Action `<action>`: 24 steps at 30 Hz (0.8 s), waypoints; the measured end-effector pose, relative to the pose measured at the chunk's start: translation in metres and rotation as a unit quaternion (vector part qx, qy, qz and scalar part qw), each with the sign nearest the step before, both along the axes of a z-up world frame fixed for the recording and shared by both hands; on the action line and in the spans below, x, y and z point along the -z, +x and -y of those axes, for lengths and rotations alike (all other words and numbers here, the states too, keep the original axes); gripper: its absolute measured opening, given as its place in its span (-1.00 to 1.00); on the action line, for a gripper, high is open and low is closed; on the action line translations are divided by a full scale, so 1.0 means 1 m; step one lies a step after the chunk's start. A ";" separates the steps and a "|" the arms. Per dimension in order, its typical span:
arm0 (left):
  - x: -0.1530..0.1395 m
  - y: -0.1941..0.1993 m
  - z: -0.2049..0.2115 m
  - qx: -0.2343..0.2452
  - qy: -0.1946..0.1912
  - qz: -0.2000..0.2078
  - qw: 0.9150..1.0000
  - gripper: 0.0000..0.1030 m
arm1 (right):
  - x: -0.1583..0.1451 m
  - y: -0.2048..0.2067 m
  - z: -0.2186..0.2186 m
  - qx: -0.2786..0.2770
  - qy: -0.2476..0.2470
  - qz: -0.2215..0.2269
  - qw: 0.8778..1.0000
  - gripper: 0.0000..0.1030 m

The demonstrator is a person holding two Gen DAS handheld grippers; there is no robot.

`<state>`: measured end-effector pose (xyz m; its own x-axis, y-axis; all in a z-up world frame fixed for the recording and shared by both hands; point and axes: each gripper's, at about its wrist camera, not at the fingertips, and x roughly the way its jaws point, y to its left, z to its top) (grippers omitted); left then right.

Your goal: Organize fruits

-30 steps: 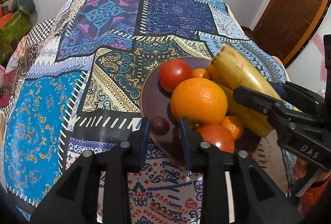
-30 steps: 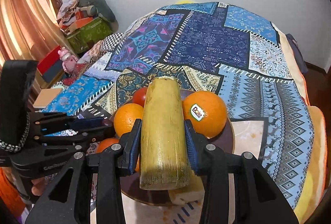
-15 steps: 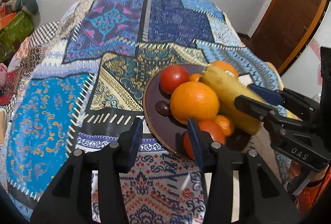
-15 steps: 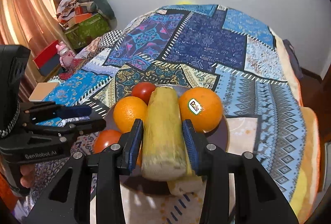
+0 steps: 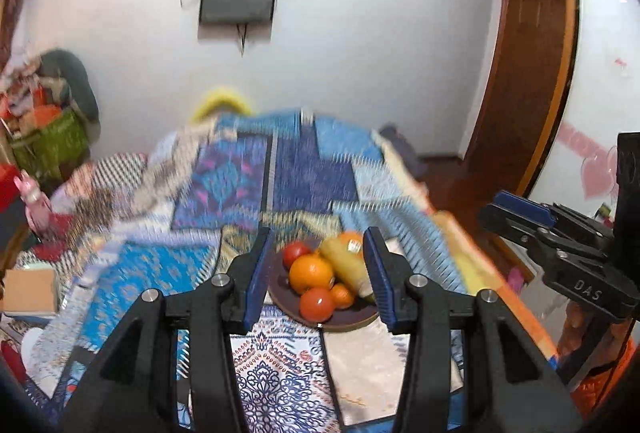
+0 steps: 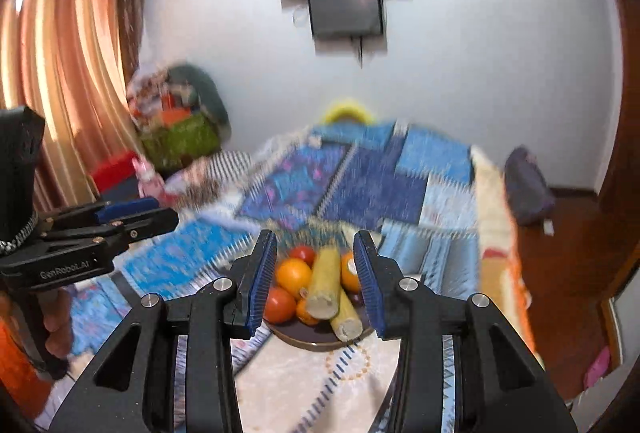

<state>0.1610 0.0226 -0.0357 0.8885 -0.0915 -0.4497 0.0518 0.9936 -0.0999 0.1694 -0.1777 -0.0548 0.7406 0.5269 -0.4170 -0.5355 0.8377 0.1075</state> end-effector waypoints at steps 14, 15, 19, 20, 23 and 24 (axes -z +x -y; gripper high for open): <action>-0.060 -0.121 0.027 -0.014 0.036 0.127 0.991 0.61 | -0.049 -0.110 0.015 0.020 0.053 0.095 0.994 0.30; -0.061 -0.126 0.027 -0.016 0.036 0.131 0.991 0.68 | -0.049 -0.111 0.015 0.024 0.051 0.098 0.994 0.42; -0.061 -0.137 0.027 -0.021 0.034 0.140 0.989 0.81 | -0.048 -0.121 0.014 0.045 0.046 0.118 0.991 0.69; -0.060 -0.139 0.027 -0.021 0.033 0.140 0.989 0.82 | -0.048 -0.123 0.014 0.048 0.046 0.120 0.991 0.72; -0.058 -0.142 0.028 -0.020 0.032 0.139 0.990 0.89 | -0.048 -0.128 0.014 0.055 0.046 0.125 0.990 0.88; -0.057 -0.144 0.028 -0.020 0.034 0.140 0.989 0.90 | -0.048 -0.130 0.015 0.060 0.047 0.128 0.989 0.96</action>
